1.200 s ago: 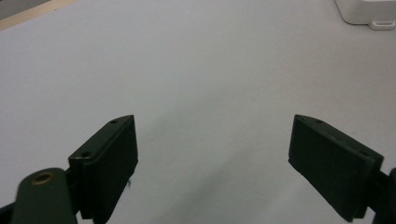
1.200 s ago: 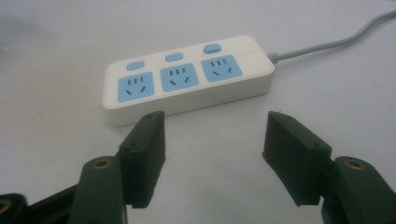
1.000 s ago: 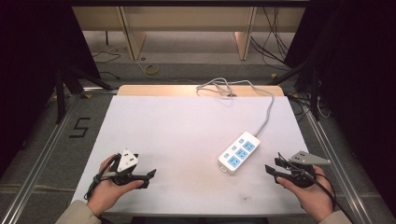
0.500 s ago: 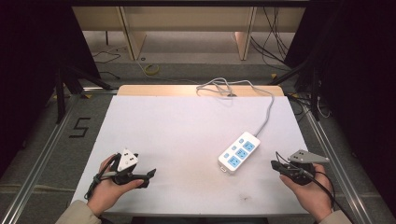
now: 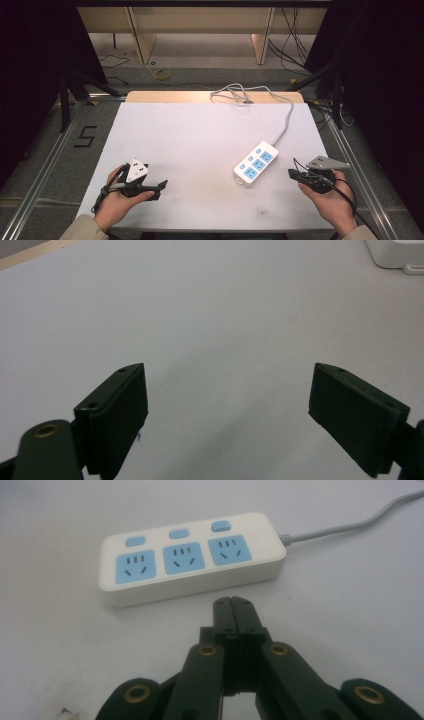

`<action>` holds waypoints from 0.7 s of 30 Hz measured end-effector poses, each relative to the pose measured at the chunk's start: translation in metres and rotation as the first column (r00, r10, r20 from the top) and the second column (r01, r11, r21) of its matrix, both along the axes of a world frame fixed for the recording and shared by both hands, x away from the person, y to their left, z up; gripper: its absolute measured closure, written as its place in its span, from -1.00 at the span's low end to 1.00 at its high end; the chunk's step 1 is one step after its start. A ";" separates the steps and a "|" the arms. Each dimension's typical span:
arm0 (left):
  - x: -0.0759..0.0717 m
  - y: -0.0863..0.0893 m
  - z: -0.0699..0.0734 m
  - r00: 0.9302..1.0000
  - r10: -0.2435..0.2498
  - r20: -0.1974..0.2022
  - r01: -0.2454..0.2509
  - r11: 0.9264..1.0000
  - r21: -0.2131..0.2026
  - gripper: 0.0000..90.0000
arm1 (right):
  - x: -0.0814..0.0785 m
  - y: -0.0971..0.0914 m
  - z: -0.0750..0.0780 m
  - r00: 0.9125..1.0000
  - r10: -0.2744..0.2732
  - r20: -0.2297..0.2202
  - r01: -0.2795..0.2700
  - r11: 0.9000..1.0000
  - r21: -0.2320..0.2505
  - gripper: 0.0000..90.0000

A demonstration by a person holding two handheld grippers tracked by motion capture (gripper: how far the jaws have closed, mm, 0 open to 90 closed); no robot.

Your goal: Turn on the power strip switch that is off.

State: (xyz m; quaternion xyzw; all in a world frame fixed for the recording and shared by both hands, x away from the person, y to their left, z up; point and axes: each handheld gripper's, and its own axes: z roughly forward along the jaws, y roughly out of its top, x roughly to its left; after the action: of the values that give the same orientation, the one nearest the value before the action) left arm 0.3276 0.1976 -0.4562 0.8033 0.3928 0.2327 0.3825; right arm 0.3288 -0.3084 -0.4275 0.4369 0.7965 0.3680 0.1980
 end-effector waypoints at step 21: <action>0.000 -0.001 -0.001 1.000 -0.004 -0.004 0.004 1.000 0.001 -0.66 | 0.011 0.004 0.008 1.000 0.005 0.000 -0.005 1.000 -0.004 1.00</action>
State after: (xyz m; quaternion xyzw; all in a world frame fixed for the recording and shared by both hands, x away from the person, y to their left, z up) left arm 0.3276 0.1970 -0.4567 0.8045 0.3920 0.2307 0.3820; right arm 0.3396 -0.3040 -0.4198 0.4347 0.7983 0.3669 0.1981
